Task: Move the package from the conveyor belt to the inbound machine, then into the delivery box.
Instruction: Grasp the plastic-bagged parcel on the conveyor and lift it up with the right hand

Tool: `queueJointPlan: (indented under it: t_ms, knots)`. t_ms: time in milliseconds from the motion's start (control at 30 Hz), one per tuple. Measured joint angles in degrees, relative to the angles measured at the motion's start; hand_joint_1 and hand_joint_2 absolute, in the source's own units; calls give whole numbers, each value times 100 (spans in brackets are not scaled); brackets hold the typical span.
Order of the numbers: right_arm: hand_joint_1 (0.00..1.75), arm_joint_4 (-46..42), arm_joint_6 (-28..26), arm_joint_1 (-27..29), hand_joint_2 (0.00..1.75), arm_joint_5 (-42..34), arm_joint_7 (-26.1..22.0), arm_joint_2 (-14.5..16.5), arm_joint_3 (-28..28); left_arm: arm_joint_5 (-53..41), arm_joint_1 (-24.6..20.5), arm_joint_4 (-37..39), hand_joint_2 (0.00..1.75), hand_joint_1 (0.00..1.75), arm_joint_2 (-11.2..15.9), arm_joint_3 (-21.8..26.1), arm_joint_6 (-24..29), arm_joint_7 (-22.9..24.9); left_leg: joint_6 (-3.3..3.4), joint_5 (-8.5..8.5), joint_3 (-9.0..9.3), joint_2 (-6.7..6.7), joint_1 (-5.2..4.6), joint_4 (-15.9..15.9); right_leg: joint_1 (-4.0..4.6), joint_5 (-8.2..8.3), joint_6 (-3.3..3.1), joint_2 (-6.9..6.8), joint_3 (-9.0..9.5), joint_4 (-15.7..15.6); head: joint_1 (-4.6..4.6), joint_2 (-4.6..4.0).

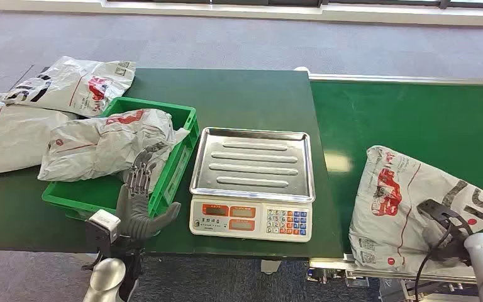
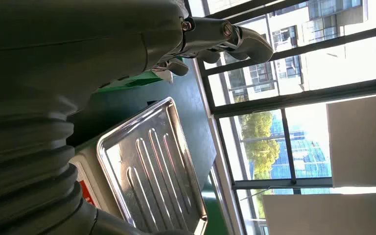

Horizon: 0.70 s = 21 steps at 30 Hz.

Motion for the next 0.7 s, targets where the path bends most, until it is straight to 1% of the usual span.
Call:
queueJointPlan:
  t_ms: [67, 133, 200, 233, 300, 400, 700]
  knots:
    - [175, -29, -308, 1, 175, -264, -515, 14, -89, -3, 25, -27, 175, 0, 0, 1, 29, -6, 0, 0, -11, 1, -2, -1, -2, 1, 0, 2, -5, 2, -1, 0]
    - [175, -136, -908, -16, 175, -813, -1513, 61, -277, -17, 87, -104, 175, 0, -1, 2, 74, -25, -1, 0, -18, 6, -5, -1, -4, 2, 1, 7, -15, 5, -1, -1]
    - [175, -322, -1466, -58, 175, -1328, -2363, 130, -468, -32, 146, -183, 175, 0, -2, 2, 107, -49, 0, 2, -13, 6, -5, -1, -4, 3, 0, 6, -20, 4, -1, -1]
    - [175, -441, -1707, -77, 175, -1552, -2708, 168, -552, -37, 168, -212, 175, 0, -2, 3, 123, -62, 1, 4, -13, 1, -4, -1, -4, 3, 0, 2, -21, 4, -1, -1]
    - [175, -685, -2006, -96, 175, -1873, -3138, 246, -675, -44, 202, -249, 175, 0, -2, 4, 152, -87, 2, 7, -15, -10, -3, -1, -3, 2, 0, -8, -20, 4, -1, 0]
    - [175, -978, -2141, -97, 175, -2100, -3319, 349, -750, -48, 221, -267, 175, 0, -2, 4, 173, -110, 1, 7, -16, -11, -3, -1, -2, 2, -1, -8, -22, 5, -2, 0]
    - [175, -1290, -2165, -87, 175, -2220, -3351, 484, -757, -48, 226, -271, 175, 0, -2, 4, 179, -117, 1, 7, -17, -9, -4, -1, -4, 2, 0, -5, -25, 4, -1, -1]
